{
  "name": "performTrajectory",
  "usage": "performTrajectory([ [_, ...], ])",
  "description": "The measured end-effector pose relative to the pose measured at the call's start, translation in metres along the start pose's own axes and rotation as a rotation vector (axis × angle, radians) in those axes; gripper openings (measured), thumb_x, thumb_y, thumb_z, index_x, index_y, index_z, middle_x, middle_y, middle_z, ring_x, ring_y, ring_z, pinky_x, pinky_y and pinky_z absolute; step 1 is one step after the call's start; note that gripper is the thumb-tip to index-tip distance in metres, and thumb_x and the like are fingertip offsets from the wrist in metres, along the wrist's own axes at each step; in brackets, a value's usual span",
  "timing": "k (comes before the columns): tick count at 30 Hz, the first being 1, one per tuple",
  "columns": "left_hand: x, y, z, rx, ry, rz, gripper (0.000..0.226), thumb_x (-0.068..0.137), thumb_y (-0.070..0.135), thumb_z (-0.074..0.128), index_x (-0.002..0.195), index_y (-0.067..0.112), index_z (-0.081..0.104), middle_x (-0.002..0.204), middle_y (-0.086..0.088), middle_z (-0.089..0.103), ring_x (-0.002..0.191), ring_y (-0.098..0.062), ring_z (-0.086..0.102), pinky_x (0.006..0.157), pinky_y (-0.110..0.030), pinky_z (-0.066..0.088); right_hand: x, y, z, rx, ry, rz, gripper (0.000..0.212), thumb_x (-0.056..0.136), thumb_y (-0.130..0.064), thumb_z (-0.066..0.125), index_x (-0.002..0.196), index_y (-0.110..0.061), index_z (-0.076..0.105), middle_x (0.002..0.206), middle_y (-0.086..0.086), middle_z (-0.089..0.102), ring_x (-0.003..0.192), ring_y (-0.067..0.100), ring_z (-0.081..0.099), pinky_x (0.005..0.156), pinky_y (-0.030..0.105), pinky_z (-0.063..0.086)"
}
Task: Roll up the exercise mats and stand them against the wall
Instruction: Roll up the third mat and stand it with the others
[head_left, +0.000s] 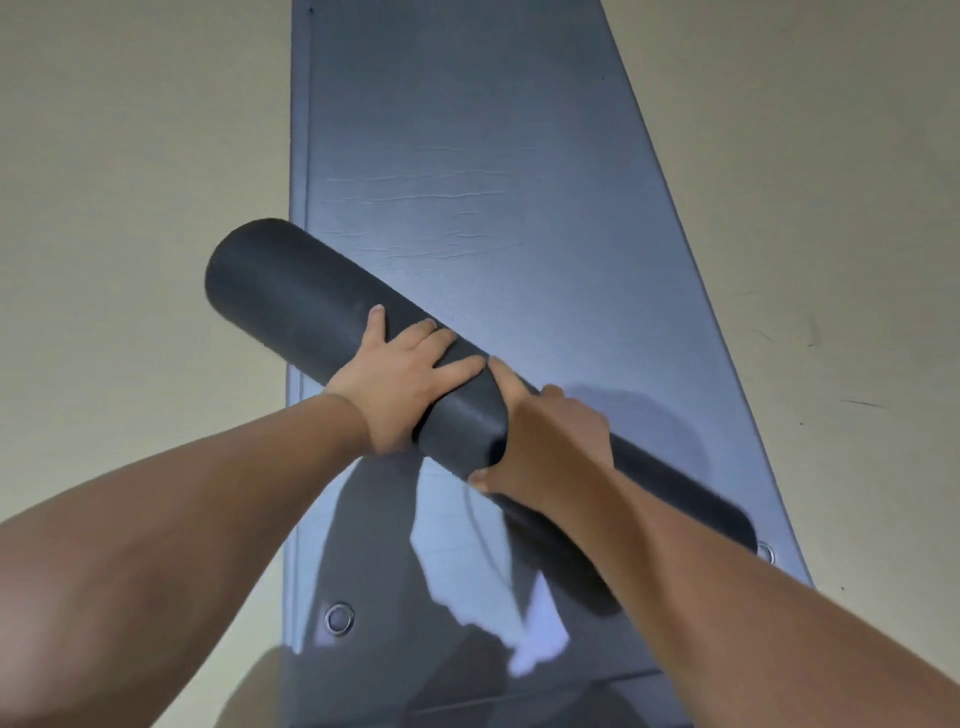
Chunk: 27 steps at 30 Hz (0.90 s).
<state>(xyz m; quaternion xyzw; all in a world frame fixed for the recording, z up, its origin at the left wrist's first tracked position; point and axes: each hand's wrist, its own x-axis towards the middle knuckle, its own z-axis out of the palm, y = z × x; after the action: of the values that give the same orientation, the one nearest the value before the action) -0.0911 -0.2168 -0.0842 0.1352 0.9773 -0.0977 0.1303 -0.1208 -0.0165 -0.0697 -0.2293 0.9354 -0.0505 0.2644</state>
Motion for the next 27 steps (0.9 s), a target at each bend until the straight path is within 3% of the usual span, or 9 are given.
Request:
performTrajectory([
  [3,-0.014,-0.012,-0.001,0.027,-0.041,0.141,0.109,0.073,0.050,0.076,0.152,0.044,0.001,0.161,-0.008,0.028,0.149,-0.030,0.024,0.113,-0.071,0.016,-0.022,-0.017,0.022,0.029,-0.017,0.031,0.124,0.067,-0.077,0.071,0.157,-0.044,-0.008,0.109,0.004,0.056,0.091,0.027,0.059,0.087,0.045,0.054],
  [7,-0.030,-0.007,-0.002,-0.142,-0.060,0.043,0.117,0.070,0.051,0.074,0.157,0.046,-0.004,0.170,-0.003,0.001,0.156,-0.026,0.000,0.117,-0.071,0.001,-0.022,-0.018,0.026,0.109,-0.052,0.060,0.134,0.059,-0.086,0.071,0.156,-0.050,-0.015,0.122,0.006,0.052,0.113,0.031,0.055,0.098,0.054,0.047],
  [11,-0.056,0.033,0.008,-0.759,0.206,-0.551,0.115,0.060,0.055,0.063,0.159,0.044,0.007,0.170,0.001,-0.007,0.157,-0.021,-0.004,0.121,-0.063,0.008,-0.007,0.005,0.003,0.286,-0.144,0.066,0.140,0.048,-0.087,0.075,0.157,-0.056,-0.007,0.139,0.001,0.055,0.126,0.028,0.056,0.103,0.045,0.049],
  [15,-0.062,0.082,0.020,-1.852,0.192,-1.110,0.123,0.064,0.073,0.077,0.155,0.053,-0.004,0.169,0.001,0.017,0.149,-0.027,0.033,0.113,-0.053,0.037,0.014,0.035,-0.020,0.546,-0.259,0.075,0.135,0.051,-0.073,0.089,0.157,-0.061,0.006,0.154,-0.015,0.049,0.136,0.018,0.052,0.114,0.039,0.042],
  [17,-0.054,0.104,0.019,-2.193,0.088,-1.110,0.107,0.078,0.057,0.080,0.151,0.062,0.001,0.155,0.002,0.047,0.121,-0.029,0.058,0.091,-0.046,0.049,0.017,0.041,-0.016,0.623,-0.284,0.067,0.133,0.051,-0.068,0.092,0.156,-0.062,0.011,0.153,-0.018,0.048,0.135,0.015,0.052,0.115,0.037,0.041],
  [19,-0.042,0.118,0.017,-2.301,0.163,-1.025,0.076,0.085,0.038,0.080,0.131,0.073,0.031,0.124,0.002,0.072,0.100,-0.029,0.068,0.077,-0.047,0.047,0.016,0.042,-0.005,0.697,-0.276,0.042,0.129,0.056,-0.060,0.094,0.157,-0.060,0.014,0.149,-0.021,0.050,0.131,0.011,0.053,0.112,0.032,0.042],
  [21,-0.033,0.124,0.012,-2.374,0.297,-1.014,0.065,0.084,0.024,0.082,0.119,0.065,0.046,0.115,0.004,0.075,0.101,-0.028,0.074,0.080,-0.048,0.054,0.010,0.042,0.002,0.748,-0.244,0.017,0.120,0.061,-0.054,0.093,0.156,-0.060,0.021,0.137,-0.027,0.055,0.124,0.007,0.057,0.107,0.029,0.045],
  [24,-0.031,0.118,0.000,-2.400,0.354,-0.984,0.073,0.083,0.016,0.083,0.130,0.058,0.044,0.114,0.004,0.075,0.100,-0.025,0.075,0.075,-0.046,0.061,0.001,0.043,0.002,0.782,-0.196,-0.030,0.089,0.068,-0.047,0.091,0.132,-0.076,0.036,0.118,-0.042,0.061,0.116,0.001,0.062,0.103,0.030,0.049],
  [27,-0.034,0.107,-0.020,-2.325,0.378,-0.967,0.079,0.084,0.014,0.081,0.138,0.054,0.039,0.113,0.005,0.076,0.099,-0.020,0.075,0.073,-0.039,0.062,-0.011,0.035,-0.014,0.858,-0.152,-0.023,0.098,0.067,-0.052,0.090,0.139,-0.074,0.027,0.121,-0.046,0.055,0.121,0.000,0.059,0.106,0.032,0.048],
])
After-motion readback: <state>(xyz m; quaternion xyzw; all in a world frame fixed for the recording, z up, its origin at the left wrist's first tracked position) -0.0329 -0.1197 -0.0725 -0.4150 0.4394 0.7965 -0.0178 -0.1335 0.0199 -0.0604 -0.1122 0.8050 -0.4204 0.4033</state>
